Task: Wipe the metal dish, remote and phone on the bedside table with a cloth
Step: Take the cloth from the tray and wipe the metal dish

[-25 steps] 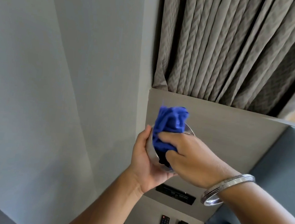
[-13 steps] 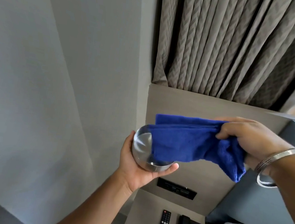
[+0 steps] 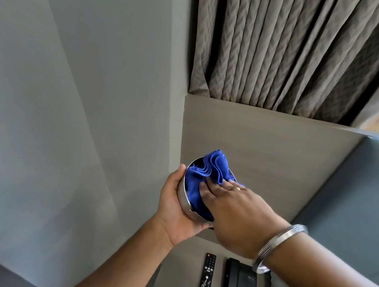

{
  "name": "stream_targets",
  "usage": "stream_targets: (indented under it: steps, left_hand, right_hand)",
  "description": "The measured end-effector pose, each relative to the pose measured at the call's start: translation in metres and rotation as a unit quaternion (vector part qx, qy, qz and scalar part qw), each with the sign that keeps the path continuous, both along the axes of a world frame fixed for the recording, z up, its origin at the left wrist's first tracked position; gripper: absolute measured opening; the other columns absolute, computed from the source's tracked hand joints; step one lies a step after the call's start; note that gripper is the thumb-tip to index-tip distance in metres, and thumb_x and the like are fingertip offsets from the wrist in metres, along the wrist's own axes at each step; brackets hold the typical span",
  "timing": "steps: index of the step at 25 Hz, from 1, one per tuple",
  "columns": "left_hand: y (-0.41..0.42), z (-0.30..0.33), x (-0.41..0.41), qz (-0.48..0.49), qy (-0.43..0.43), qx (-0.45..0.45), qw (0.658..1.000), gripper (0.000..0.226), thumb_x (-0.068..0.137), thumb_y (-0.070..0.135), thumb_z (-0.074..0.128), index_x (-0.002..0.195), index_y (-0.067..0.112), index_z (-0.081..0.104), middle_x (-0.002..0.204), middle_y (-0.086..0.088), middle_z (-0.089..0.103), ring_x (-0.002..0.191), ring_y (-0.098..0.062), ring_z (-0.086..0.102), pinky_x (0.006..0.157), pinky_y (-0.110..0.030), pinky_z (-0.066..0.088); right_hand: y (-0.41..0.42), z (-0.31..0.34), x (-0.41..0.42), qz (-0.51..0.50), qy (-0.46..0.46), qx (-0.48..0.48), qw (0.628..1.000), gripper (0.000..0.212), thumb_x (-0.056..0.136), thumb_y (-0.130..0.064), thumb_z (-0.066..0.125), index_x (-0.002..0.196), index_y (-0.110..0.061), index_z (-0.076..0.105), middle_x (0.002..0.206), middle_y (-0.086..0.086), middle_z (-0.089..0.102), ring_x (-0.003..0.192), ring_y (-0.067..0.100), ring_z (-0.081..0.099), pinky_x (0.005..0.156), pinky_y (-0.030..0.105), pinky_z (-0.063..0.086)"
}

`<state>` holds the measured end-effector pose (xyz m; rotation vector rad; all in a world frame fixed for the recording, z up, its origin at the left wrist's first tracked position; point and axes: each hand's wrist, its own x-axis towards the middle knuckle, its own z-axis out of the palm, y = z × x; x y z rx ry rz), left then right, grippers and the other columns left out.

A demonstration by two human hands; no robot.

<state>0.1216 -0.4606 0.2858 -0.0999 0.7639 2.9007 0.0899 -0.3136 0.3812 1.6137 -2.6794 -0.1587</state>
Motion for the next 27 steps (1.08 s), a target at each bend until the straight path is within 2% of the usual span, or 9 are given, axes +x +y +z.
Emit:
stream_targets:
  steps: [2,4,8,10,14,16,21,24,27]
  left_hand:
    - [0.003,0.003,-0.002,0.023,-0.005,-0.003,1.000,0.060,0.083,0.058,0.060,0.123,0.014,0.069,0.126,-0.013,0.068,0.117,-0.030,0.063,0.092,-0.043,0.052]
    - [0.008,0.003,-0.006,0.043,0.006,-0.019,0.999,0.066,0.079,0.054,0.065,0.128,0.009,0.065,0.127,-0.015,0.066,0.118,-0.033,0.061,0.095,-0.043,0.051]
    - [0.020,-0.009,-0.010,0.038,0.054,-0.092,0.994,0.062,0.073,0.053,0.071,0.112,0.005,0.072,0.108,-0.015,0.074,0.103,-0.029,0.069,0.085,-0.037,0.056]
    - [0.023,-0.013,-0.012,0.051,0.076,-0.104,0.990,0.057,0.079,0.054,0.065,0.112,0.008,0.073,0.108,-0.013,0.074,0.106,-0.027,0.067,0.091,-0.037,0.053]
    - [0.016,-0.017,-0.020,0.030,0.081,-0.112,0.990,0.070,0.082,0.057,0.063,0.133,0.010,0.060,0.128,-0.014,0.064,0.125,-0.031,0.052,0.110,-0.046,0.036]
    - [-0.001,-0.020,-0.025,0.005,0.086,-0.060,0.994,0.068,0.082,0.058,0.064,0.131,0.011,0.061,0.127,-0.015,0.065,0.122,-0.033,0.056,0.105,-0.048,0.043]
    - [-0.063,-0.061,-0.038,-0.035,0.065,0.055,0.996,0.083,0.089,0.072,0.046,0.145,0.012,0.045,0.151,-0.026,0.040,0.138,-0.052,0.034,0.110,-0.071,0.022]
    - [-0.085,-0.094,-0.045,-0.014,-0.020,0.017,1.000,0.090,0.074,0.067,0.070,0.142,0.012,0.050,0.147,-0.029,0.043,0.133,-0.056,0.038,0.107,-0.075,0.024]
    - [-0.091,-0.136,-0.058,0.092,-0.142,-0.128,0.977,0.057,0.063,0.050,0.076,0.112,0.022,0.073,0.118,-0.013,0.068,0.110,-0.035,0.063,0.096,-0.057,0.046]
  right_hand:
    - [-0.001,-0.003,0.004,-0.026,0.031,0.053,0.998,0.061,0.084,-0.021,0.039,0.142,-0.007,0.032,0.143,0.014,0.047,0.128,0.030,0.046,0.107,0.038,0.036]
    - [0.005,0.011,0.004,-0.026,-0.003,0.050,0.998,0.034,0.078,-0.018,0.041,0.108,-0.016,0.057,0.097,0.002,0.065,0.087,0.026,0.061,0.073,0.033,0.047]
    - [0.009,0.021,0.002,-0.098,-0.253,-0.018,0.962,0.012,0.073,-0.017,0.041,0.075,-0.016,0.053,0.055,-0.006,0.052,0.052,0.010,0.047,0.049,0.024,0.035]
    - [0.002,0.021,0.005,-0.205,-0.468,-0.228,0.829,0.019,0.075,-0.009,0.041,0.070,-0.013,0.059,0.051,-0.008,0.053,0.046,0.009,0.049,0.047,0.018,0.040]
    - [-0.016,0.017,-0.010,-0.329,-0.717,-0.518,0.330,0.018,0.081,-0.006,0.043,0.076,-0.003,0.060,0.071,0.011,0.062,0.068,0.024,0.063,0.068,0.029,0.052]
    - [-0.020,0.017,-0.014,-0.280,-0.762,-0.533,0.240,0.021,0.079,-0.007,0.040,0.083,0.001,0.059,0.078,0.014,0.063,0.077,0.027,0.066,0.074,0.035,0.057]
    - [0.011,0.017,-0.018,-0.147,-0.730,-0.610,0.270,0.052,0.078,-0.009,0.042,0.127,0.003,0.053,0.125,0.016,0.047,0.133,0.025,0.042,0.098,0.045,0.046]
    - [0.029,0.003,-0.025,-0.192,-0.669,-0.644,0.319,0.056,0.075,-0.011,0.044,0.130,-0.006,0.055,0.123,0.011,0.063,0.115,0.028,0.060,0.093,0.046,0.049]
    - [0.033,-0.044,-0.031,-0.291,-0.620,-0.650,0.328,0.046,0.075,-0.007,0.043,0.117,-0.003,0.062,0.091,0.009,0.071,0.086,0.023,0.069,0.078,0.035,0.057]
